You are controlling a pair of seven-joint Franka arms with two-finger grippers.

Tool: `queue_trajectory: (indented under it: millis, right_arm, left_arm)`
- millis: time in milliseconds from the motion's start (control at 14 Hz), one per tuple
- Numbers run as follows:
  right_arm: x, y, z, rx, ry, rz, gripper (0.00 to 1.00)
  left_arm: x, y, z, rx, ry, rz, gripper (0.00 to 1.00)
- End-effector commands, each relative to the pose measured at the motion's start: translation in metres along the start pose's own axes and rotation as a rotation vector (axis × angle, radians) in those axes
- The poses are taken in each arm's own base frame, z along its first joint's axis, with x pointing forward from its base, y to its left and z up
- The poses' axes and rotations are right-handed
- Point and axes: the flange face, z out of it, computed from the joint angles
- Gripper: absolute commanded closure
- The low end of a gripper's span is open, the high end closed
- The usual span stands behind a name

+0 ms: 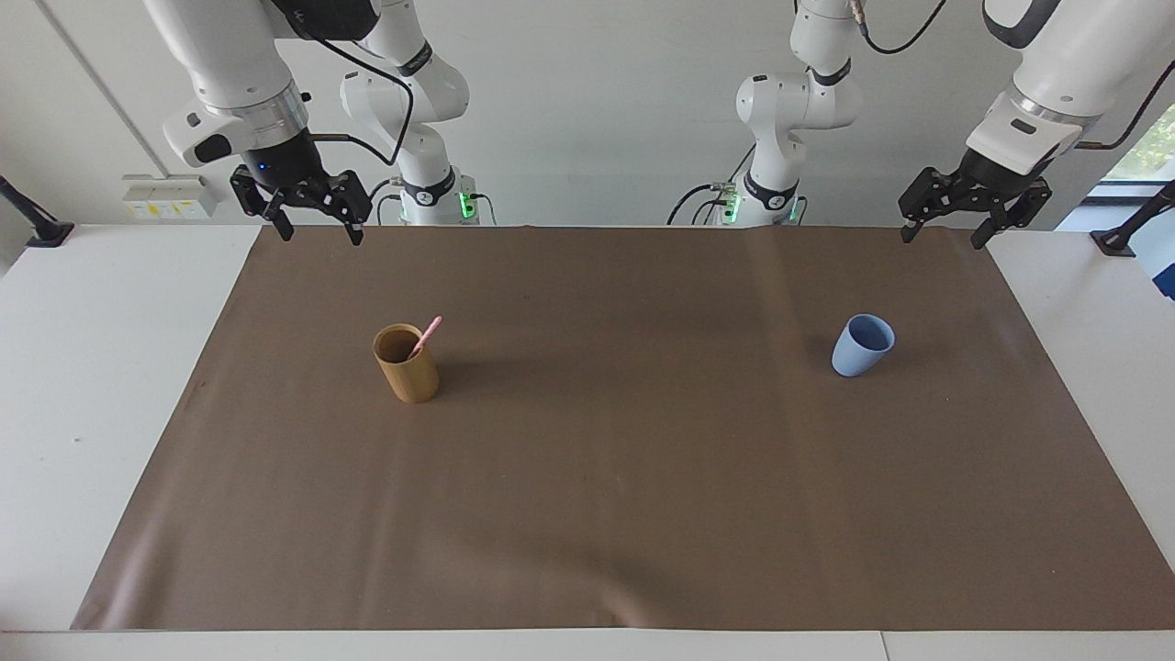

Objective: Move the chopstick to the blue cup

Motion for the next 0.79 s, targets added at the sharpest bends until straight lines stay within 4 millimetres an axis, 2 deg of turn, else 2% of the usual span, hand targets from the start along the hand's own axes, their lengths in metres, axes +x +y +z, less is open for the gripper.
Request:
queue_trajectory:
  millis: [0,429,571,714]
  right_arm:
    - [-0.0056,0.0034,-0.0022,0.021,0.002,-0.011,0.0]
    - [-0.0064,0.0024,-0.0017,0.022,-0.004,-0.014,0.0]
    - [-0.0072,-0.0041,-0.0024,0.022,-0.003,-0.029,0.0]
    - [-0.0105,0.0036,-0.0081,0.025,-0.005,-0.019,0.0]
  left_arm:
    - [-0.0018,-0.0006,-0.0035,-0.003,0.013,0.013,0.0]
    - [-0.0008,0.0075,-0.0029,-0.002,0.009,0.019,0.0]
    - [-0.0004,0.0085,-0.0038,-0.003,0.014,0.016,0.0]
    - [-0.0003,0.0005,0.0017,-0.008,0.023,0.011,0.0]
